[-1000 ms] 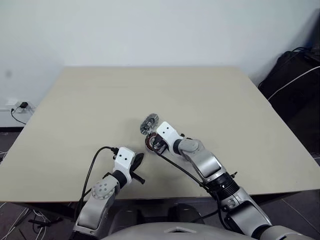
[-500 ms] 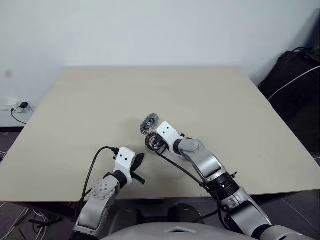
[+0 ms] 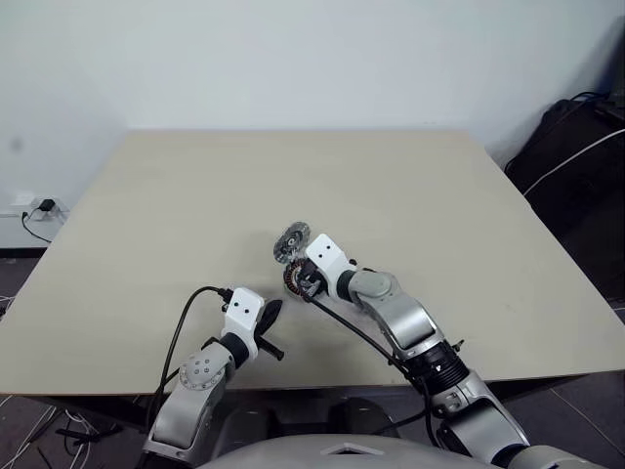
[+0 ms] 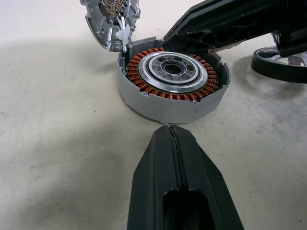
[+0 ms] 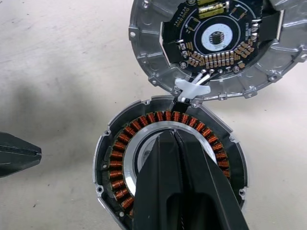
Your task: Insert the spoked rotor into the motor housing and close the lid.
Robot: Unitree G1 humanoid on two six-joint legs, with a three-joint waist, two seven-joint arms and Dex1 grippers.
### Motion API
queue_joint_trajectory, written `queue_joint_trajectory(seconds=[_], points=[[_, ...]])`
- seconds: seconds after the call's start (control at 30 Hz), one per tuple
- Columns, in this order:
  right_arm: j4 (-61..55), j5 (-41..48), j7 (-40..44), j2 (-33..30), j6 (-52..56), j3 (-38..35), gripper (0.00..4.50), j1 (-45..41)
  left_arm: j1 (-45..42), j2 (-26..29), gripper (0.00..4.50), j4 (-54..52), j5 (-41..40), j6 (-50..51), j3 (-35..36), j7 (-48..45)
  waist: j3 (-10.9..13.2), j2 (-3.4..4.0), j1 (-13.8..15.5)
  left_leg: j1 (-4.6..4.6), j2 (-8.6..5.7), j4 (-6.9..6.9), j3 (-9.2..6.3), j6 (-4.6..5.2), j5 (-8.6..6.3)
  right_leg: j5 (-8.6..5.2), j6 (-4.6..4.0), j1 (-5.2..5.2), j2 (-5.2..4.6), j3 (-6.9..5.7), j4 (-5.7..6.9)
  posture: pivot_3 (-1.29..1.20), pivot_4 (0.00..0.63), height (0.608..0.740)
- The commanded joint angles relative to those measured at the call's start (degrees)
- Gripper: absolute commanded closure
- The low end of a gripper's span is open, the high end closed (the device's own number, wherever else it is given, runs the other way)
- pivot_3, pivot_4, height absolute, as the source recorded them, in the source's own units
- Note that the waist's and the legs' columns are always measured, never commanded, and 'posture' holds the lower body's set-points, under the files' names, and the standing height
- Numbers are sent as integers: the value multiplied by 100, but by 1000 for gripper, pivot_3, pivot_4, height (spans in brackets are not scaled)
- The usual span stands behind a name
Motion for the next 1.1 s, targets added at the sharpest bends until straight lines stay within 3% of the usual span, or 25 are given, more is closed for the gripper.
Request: queue_joint_trajectory(seconds=[0.03, 0.27, 0.43, 0.6, 0.67, 0.9, 1.1], points=[[-459, 92, -84, -42, -229, -315, 4449, 28, -60, -16, 4500, -113, 5, -27, -25, 4, 1, 1, 5, 0, 0, 0, 0, 0, 0, 0, 0, 0, 0, 0, 0, 0, 0, 740], [-1754, 391, -164, -656, 123, -1376, 4449, 868, -25, 43, 4500, -158, -10, 10, -8, -24, 3, 4, 65, -6, -1, 0, -2, 9, -5, -3, -5, -1, -2, 0, -7, 0, 0, 740], [-2578, 938, -235, -917, 570, -2623, 4449, 1691, 6, 71, 4500, -192, -38, 63, -9, -54, 4, 6, 65, -7, -2, 0, -1, 16, -10, -4, -4, -1, -3, 0, -11, 0, 0, 740], [-2976, 1574, -374, -679, 1127, -3599, 3282, 2350, -65, 104, 4500, -176, -56, 151, -39, -142, 7, 13, 66, -2, 1, 0, -3, 37, -22, -6, -6, 0, 0, -1, -7, 0, 0, 740], [-3027, 1783, -548, -451, 1438, -3851, 2470, 2542, -104, 111, 4500, -152, -55, 168, -42, -174, 7, 18, 65, -1, 1, 0, -6, 37, -22, -6, -6, 2, 0, -1, -7, 0, 0, 740], [-3215, 2759, -1168, 569, 3089, -4906, 325, 2445, -107, 136, 4500, -108, -58, 180, -34, -218, 6, 49, 62, -2, 0, 1, -7, 40, -23, -5, -5, 2, -1, 2, -7, 0, 0, 740], [-3140, 3596, -1564, 1206, 4058, -6099, 325, 1868, -54, 118, 4500, -57, -48, 150, -40, -219, 4, 87, 63, -2, -1, 1, -6, 42, -25, -4, -3, 1, -1, 3, -8, 0, 0, 740]])
